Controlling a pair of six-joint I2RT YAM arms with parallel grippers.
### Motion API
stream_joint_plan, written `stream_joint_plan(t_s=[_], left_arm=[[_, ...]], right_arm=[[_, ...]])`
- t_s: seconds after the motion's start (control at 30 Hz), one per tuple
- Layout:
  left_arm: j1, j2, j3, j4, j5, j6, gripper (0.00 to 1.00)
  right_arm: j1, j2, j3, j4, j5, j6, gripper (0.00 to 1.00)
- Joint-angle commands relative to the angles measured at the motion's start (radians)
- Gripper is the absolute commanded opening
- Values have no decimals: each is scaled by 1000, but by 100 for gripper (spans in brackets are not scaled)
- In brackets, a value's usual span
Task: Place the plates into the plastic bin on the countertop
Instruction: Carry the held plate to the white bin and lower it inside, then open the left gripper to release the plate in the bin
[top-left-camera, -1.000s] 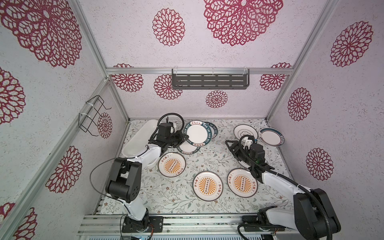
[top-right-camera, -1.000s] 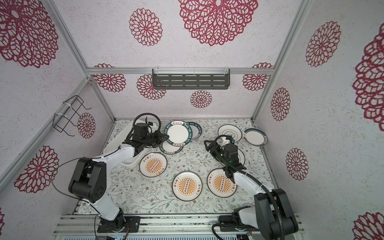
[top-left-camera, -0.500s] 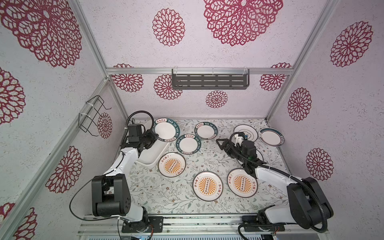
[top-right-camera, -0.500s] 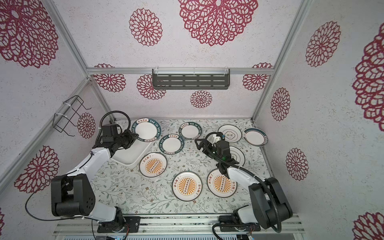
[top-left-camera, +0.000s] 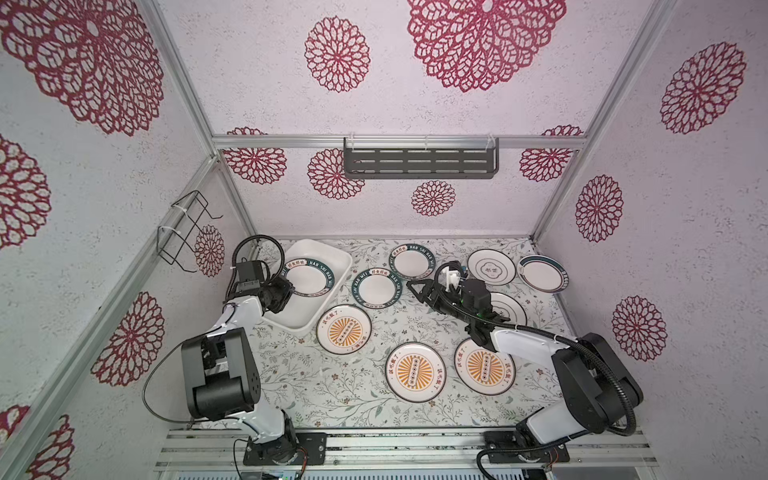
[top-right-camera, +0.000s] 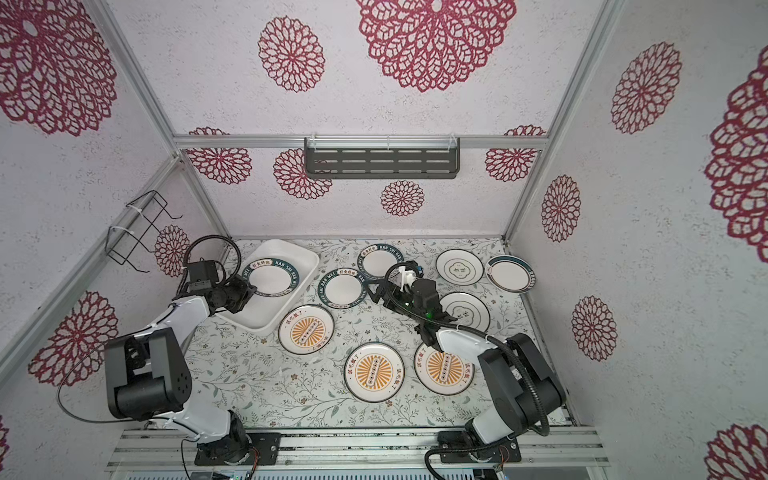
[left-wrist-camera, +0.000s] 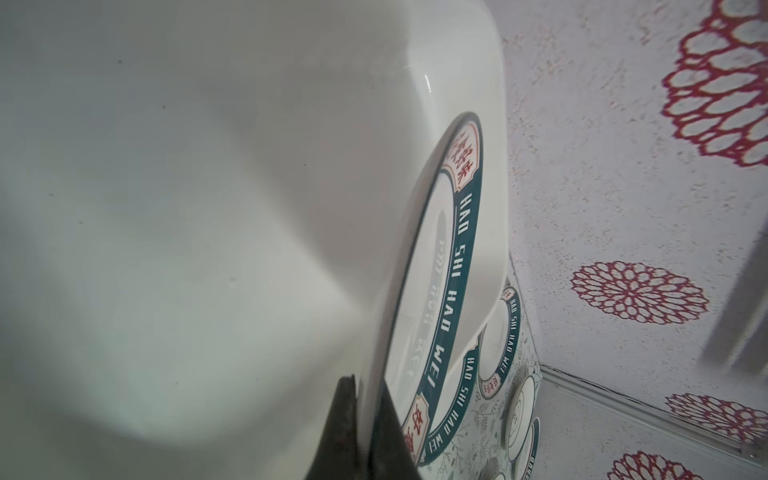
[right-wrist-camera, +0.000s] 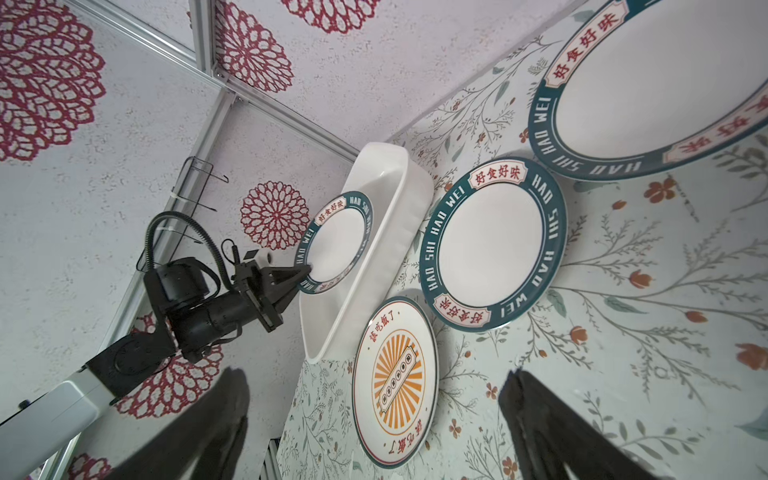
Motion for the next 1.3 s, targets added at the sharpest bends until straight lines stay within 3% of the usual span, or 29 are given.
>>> stream_joint_plan(t_s=[0.0, 0.4, 0.77, 0.93, 1.07, 1.27], left_arm=[[1, 36, 27, 51, -12, -18, 0], [-12, 202, 100, 140, -11, -94, 0], [-31, 269, 145, 156, -27, -121, 2], [-36, 279, 141, 153, -29, -124, 24], [-41, 282, 136, 145, -34, -119, 30], [-46, 261, 131, 124, -57, -105, 59]], right_arm=[[0, -33, 21, 20, 8, -21, 99], [0, -139, -13, -130, 149, -62, 99], [1, -179, -29, -191, 214, -67, 99], [1, -180, -30, -202, 226, -70, 99], [0, -182, -36, -207, 234, -67, 99], [1, -196, -48, -226, 254, -67, 99]])
